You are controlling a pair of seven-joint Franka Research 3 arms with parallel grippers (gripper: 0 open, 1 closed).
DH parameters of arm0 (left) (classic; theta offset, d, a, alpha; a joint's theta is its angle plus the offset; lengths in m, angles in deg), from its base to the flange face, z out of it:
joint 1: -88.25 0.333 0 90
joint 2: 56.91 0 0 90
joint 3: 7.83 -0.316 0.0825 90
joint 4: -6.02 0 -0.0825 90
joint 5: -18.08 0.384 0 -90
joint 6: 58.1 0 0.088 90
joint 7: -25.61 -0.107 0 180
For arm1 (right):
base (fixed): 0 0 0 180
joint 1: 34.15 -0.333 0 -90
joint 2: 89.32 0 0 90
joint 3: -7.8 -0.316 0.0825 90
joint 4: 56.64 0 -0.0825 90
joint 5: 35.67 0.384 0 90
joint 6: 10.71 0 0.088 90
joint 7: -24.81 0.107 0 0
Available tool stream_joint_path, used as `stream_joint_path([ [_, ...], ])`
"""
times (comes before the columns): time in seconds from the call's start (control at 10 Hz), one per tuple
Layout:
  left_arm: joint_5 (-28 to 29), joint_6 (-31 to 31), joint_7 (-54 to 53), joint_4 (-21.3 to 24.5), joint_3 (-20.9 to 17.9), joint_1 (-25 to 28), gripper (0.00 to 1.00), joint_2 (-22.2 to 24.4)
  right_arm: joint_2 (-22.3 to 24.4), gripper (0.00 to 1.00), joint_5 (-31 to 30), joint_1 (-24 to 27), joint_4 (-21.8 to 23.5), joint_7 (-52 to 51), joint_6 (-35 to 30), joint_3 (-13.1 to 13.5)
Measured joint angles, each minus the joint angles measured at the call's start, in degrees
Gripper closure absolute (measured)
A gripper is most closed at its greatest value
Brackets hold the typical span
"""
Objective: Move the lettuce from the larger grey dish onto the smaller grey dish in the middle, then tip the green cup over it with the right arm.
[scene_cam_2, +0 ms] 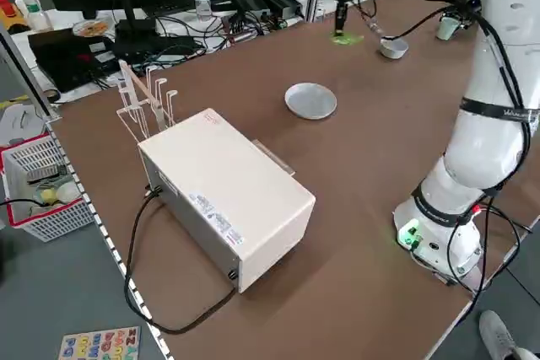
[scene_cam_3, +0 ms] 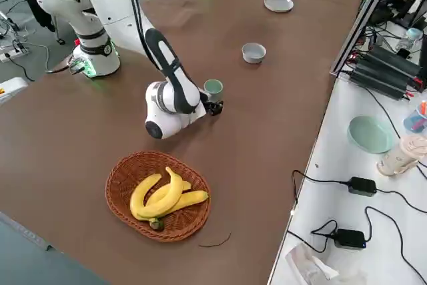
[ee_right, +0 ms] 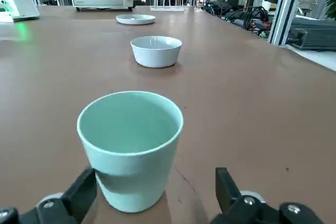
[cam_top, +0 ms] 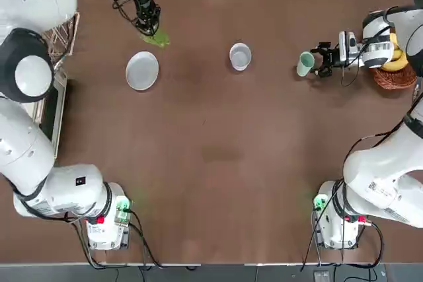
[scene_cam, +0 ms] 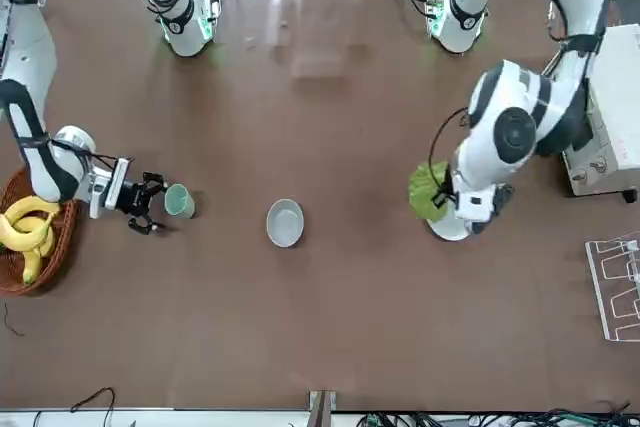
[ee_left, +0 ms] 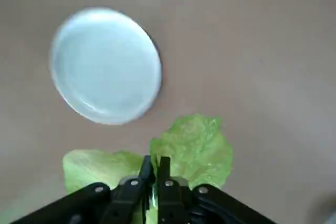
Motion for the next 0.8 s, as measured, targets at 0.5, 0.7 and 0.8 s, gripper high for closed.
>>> stream_joint_path([
  [0.5, -0.46, -3.16, 14.98, -14.06, -0.47, -14.43, 0.95, -13.14, -0.87, 0.0, 1.49, -0.07, 0.12, -0.11, 1.1, -2.02],
  [0.7, 1.23, -9.57, 20.54, -15.54, -3.01, -21.66, 0.96, -17.12, -1.25, 0.0, 1.48, 0.0, 0.13, -0.41, 1.27, -1.97],
  [0.8, 1.37, -12.03, 22.98, -17.97, -5.6, -26.05, 0.96, -19.31, -1.44, 0.0, 1.48, 0.0, 0.13, -0.43, 1.38, -1.96],
])
